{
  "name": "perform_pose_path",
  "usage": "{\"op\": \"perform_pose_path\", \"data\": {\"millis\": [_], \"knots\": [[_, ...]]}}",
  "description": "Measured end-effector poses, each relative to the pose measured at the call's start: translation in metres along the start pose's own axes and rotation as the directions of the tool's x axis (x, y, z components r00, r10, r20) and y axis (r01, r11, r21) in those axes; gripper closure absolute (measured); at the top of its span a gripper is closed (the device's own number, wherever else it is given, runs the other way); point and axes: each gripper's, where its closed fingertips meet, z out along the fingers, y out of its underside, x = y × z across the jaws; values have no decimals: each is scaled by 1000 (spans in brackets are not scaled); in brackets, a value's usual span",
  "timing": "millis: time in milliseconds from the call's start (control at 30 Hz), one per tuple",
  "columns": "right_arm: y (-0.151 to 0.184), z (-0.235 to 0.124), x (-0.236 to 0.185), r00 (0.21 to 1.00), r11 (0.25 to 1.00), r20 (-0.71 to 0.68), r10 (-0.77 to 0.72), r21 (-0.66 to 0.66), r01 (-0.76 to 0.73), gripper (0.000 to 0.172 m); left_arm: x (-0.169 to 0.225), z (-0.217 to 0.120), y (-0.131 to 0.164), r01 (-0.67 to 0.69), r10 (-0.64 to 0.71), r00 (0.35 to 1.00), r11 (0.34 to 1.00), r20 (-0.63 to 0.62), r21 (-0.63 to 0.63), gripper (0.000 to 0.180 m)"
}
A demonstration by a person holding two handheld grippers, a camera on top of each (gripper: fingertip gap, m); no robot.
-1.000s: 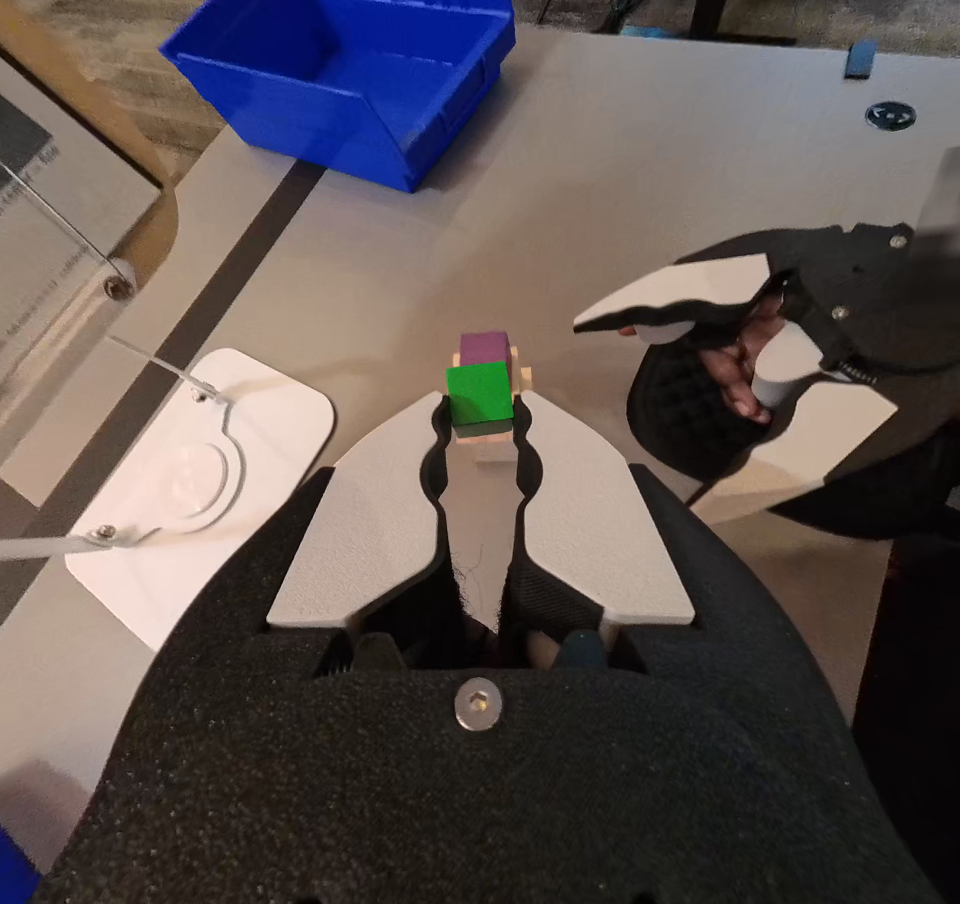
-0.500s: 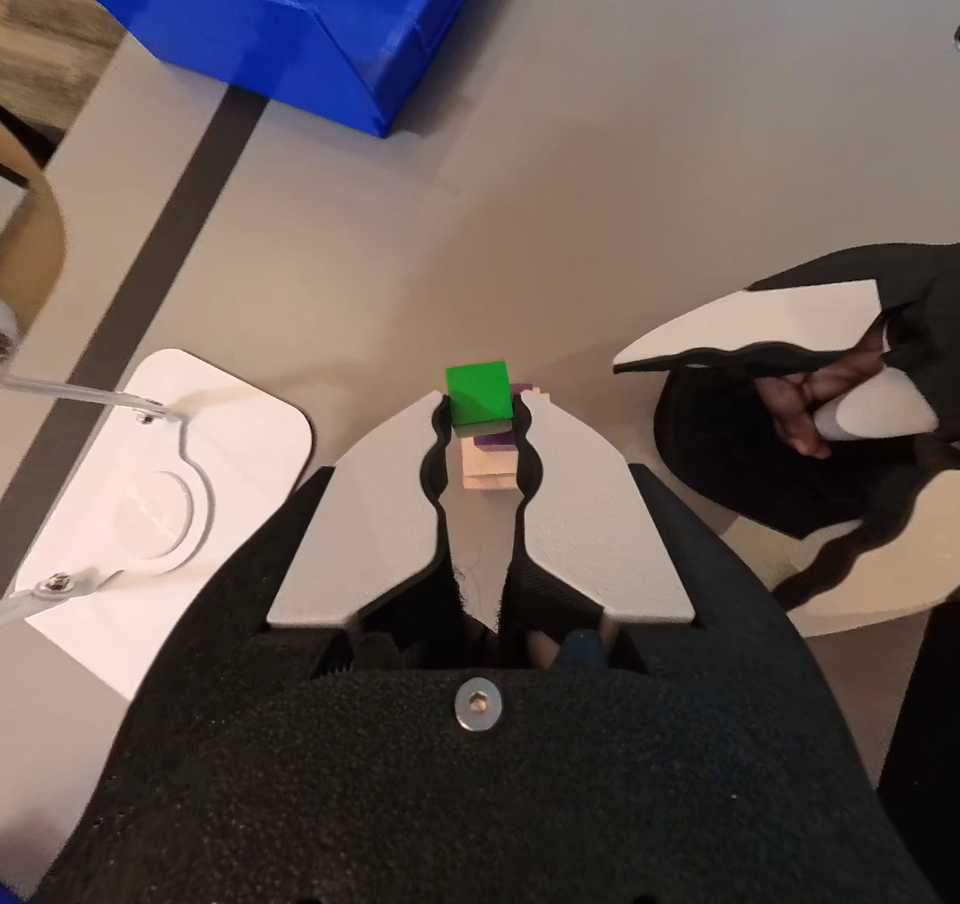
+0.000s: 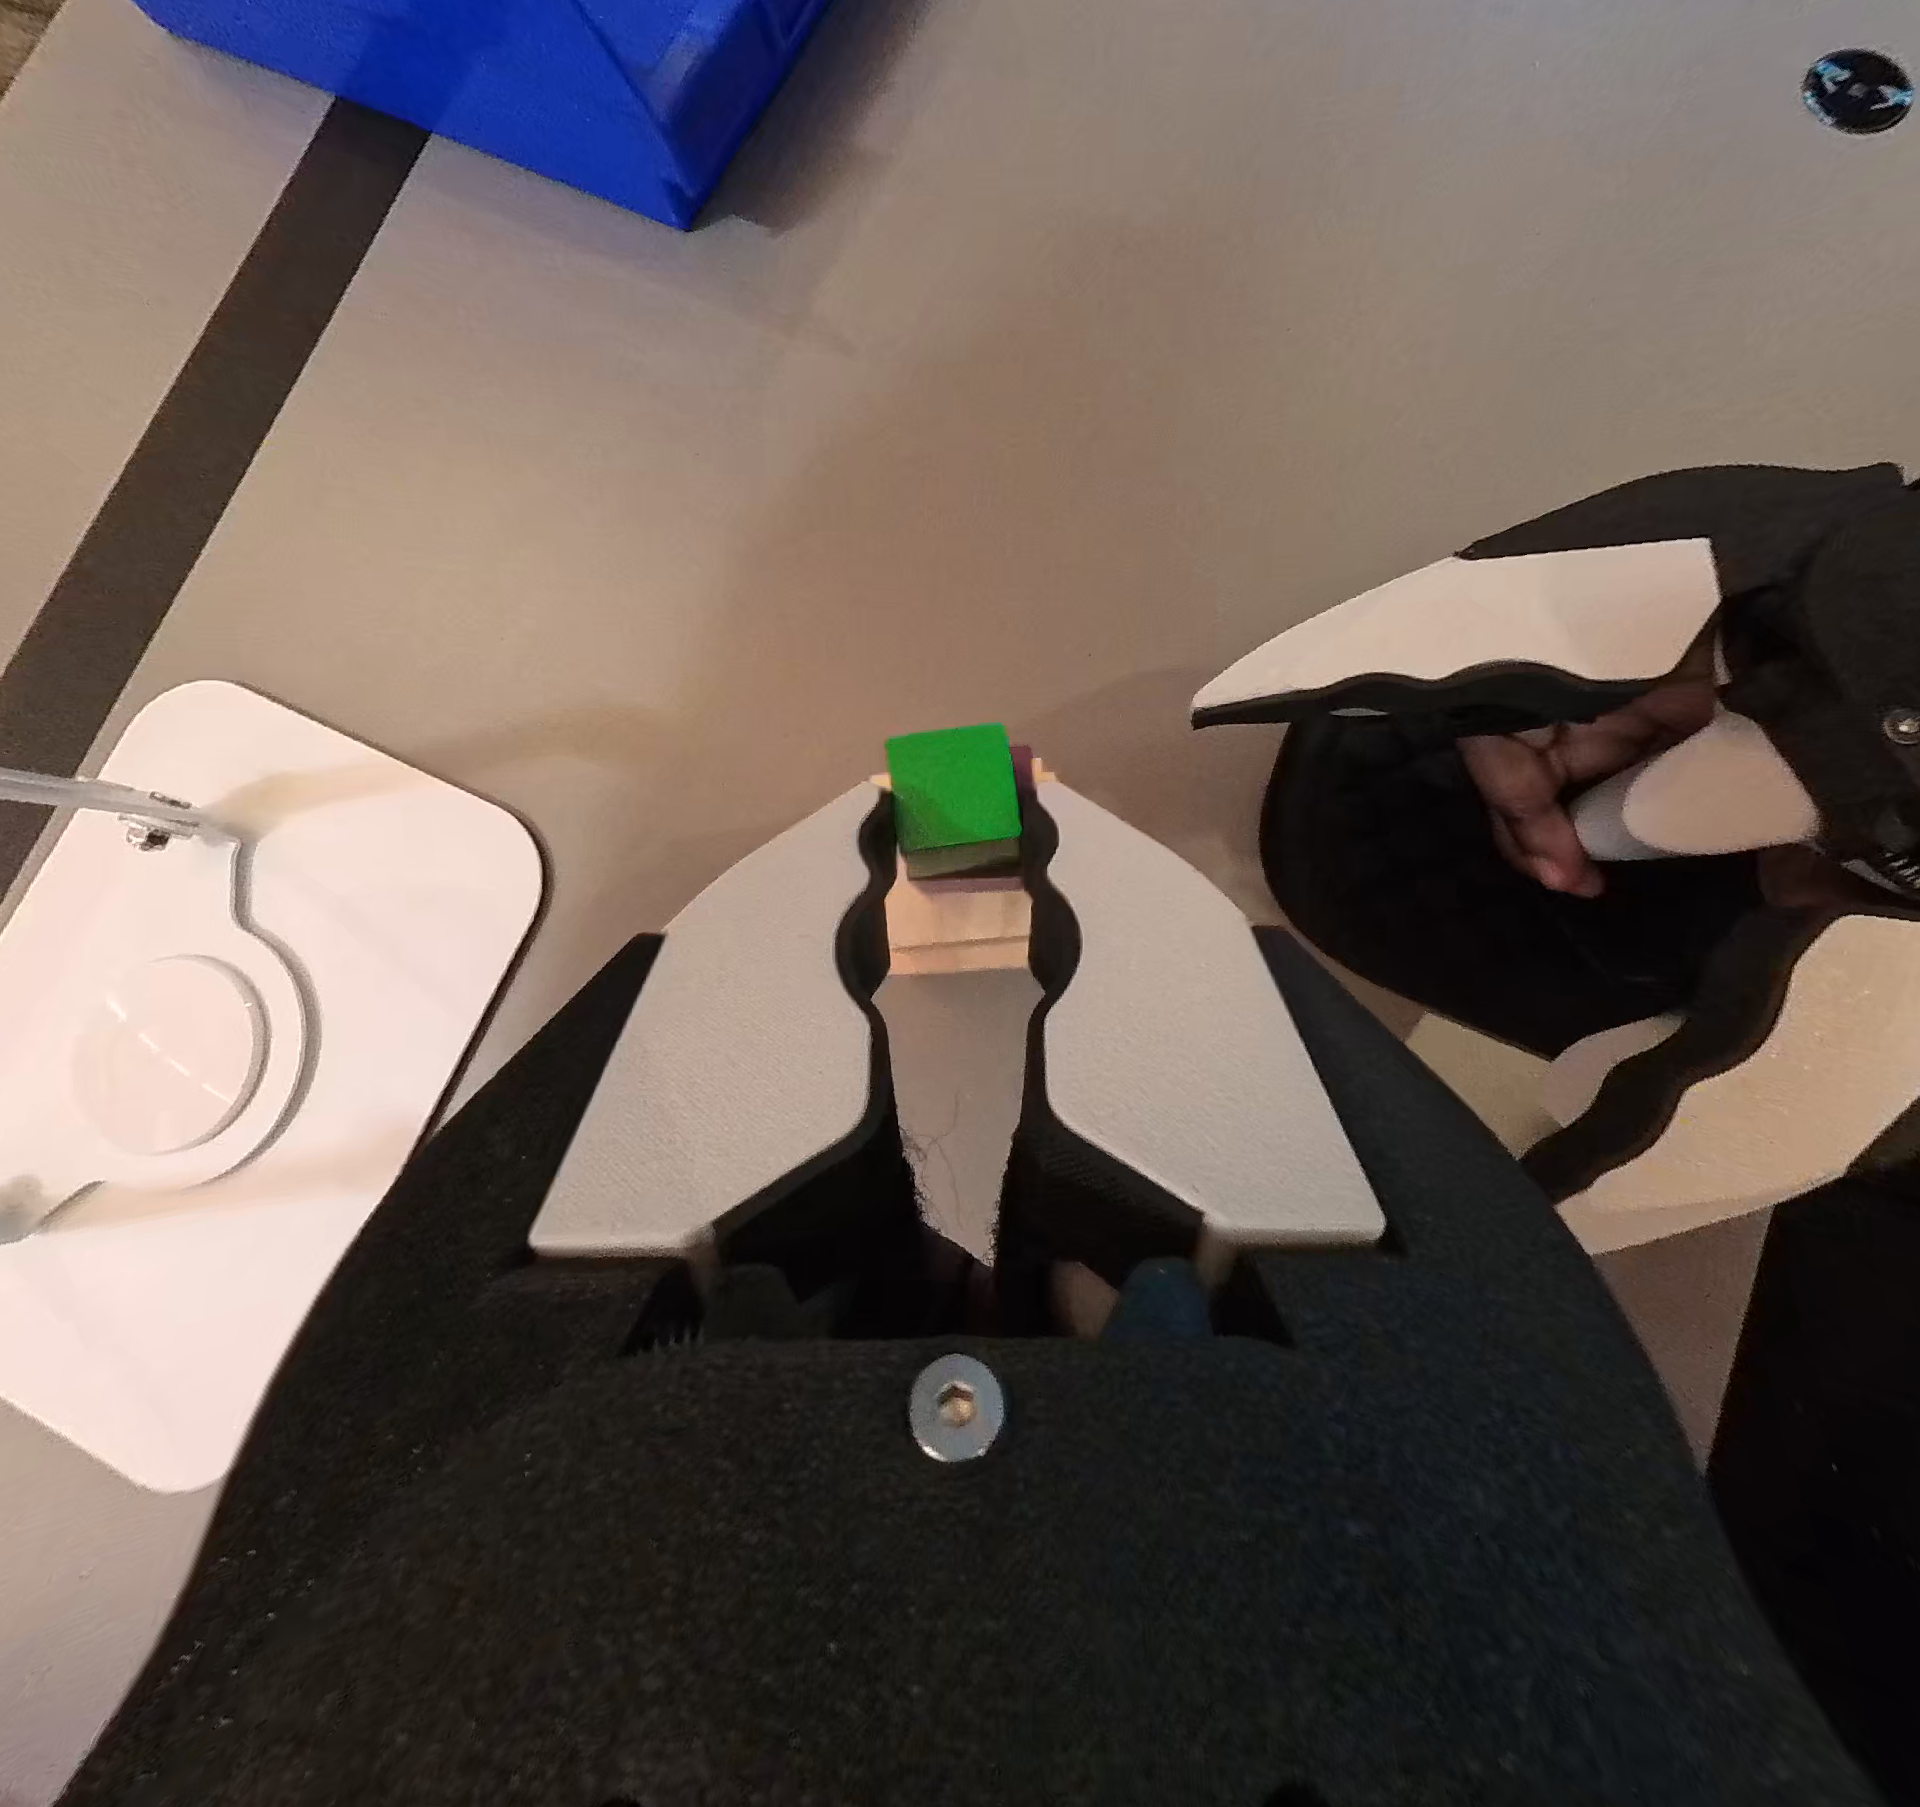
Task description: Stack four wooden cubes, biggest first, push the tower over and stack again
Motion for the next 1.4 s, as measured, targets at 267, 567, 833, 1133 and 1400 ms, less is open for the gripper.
{"op": "perform_pose_path", "data": {"millis": [267, 567, 833, 1133, 1400], "knots": [[0, 0, 0, 1000, 1000, 2, 0, -3, 0, 67, -2, -1, 3, 15, -15, 1000, 1000, -1, 1, 132], [-1, 0, -1, 1000, 1000, 2, -4, 6, 4, 67, 13, -26, 4, 2, 5, 999, 982, -40, 189, 34], [0, 1, -1, 1000, 1000, -1, -9, -1, 9, 67, 29, -90, 39, -68, 35, 997, 861, 74, 504, 34], [1, 1, -1, 1000, 1000, -5, -20, -6, 20, 67, 29, -129, 92, -114, -88, 965, 706, 246, 699, 36], [0, 1, -1, 1000, 1000, -4, -18, -1, 18, 67, 36, -124, 118, -79, -125, 968, 673, 218, 736, 36]]}}
